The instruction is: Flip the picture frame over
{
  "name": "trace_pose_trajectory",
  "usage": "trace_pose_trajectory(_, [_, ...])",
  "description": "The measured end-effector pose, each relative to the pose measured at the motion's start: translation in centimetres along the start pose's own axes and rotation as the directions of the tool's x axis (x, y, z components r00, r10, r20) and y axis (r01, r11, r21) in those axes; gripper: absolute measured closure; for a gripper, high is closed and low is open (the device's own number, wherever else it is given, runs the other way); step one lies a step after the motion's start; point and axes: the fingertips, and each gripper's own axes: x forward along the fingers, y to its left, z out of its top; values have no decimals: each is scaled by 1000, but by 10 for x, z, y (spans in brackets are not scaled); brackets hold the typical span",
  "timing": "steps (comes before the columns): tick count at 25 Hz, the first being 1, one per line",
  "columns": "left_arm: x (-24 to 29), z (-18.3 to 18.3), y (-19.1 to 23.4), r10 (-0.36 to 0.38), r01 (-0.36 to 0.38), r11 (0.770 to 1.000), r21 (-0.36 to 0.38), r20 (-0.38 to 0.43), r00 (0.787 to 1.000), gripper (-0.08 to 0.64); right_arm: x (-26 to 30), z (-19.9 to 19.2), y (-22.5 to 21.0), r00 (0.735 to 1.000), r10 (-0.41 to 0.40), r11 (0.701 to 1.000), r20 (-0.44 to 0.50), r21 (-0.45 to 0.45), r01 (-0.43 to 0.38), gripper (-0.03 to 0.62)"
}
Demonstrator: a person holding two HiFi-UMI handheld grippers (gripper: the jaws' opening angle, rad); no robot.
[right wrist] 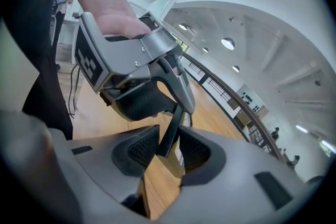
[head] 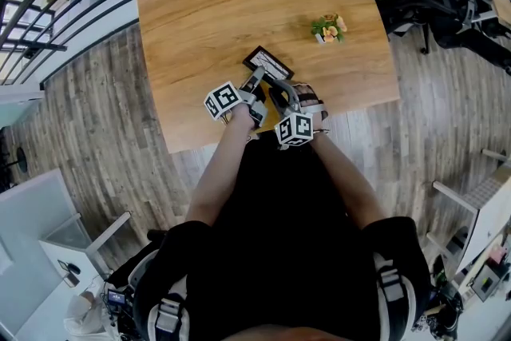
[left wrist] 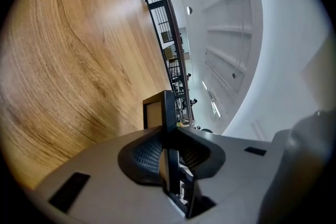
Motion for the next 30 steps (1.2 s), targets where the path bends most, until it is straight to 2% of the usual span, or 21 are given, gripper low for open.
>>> trace_pose_trajectory(3, [-2,3,-2,-4,4,999,38,-5,1000,465,1,4,4,996,71,990,60,116,-78,448])
trace_pose_trajectory(6, [-5,6,-1,-6,6,999,48,0,1000,465,-1,9,6,980,146,951,135,254,-176,431])
trace_pose_trajectory(10, [-13,10,1,-11,11,998,69,3,1000,465,-7,19,7,944,231,852,237,420,-313,423])
trace_pose_trajectory(14, [-17,16,2,-18,18,995,93,0,1000,465,-10,17,-7,938,198,791,285,519,-324,422])
trace_pose_trajectory(19, [-25,12,0,-43,57,982,179,-83,996,465,-5,-6,-28,939,155,662,308,673,-330,431])
trace_pose_trajectory(21, [-28,9,-2,-53,74,979,191,-110,992,465,-3,-16,-30,935,170,618,310,706,-347,433])
trace_pose_trajectory(24, [-35,6,-9,-77,104,975,196,-144,987,465,-1,-25,-24,914,230,557,334,725,-405,426])
trace_pose_trajectory(27, [-45,5,-8,-53,95,968,231,-182,982,465,-2,-29,-19,901,249,509,354,744,-433,423])
trace_pose_trajectory(28, [-46,2,-11,-79,119,973,198,-196,977,465,-2,-30,-18,898,252,490,362,752,-441,423])
trace_pose_trajectory(30, [-46,-8,-26,-205,221,974,56,-214,955,465,1,-35,-18,888,258,444,380,770,-458,424])
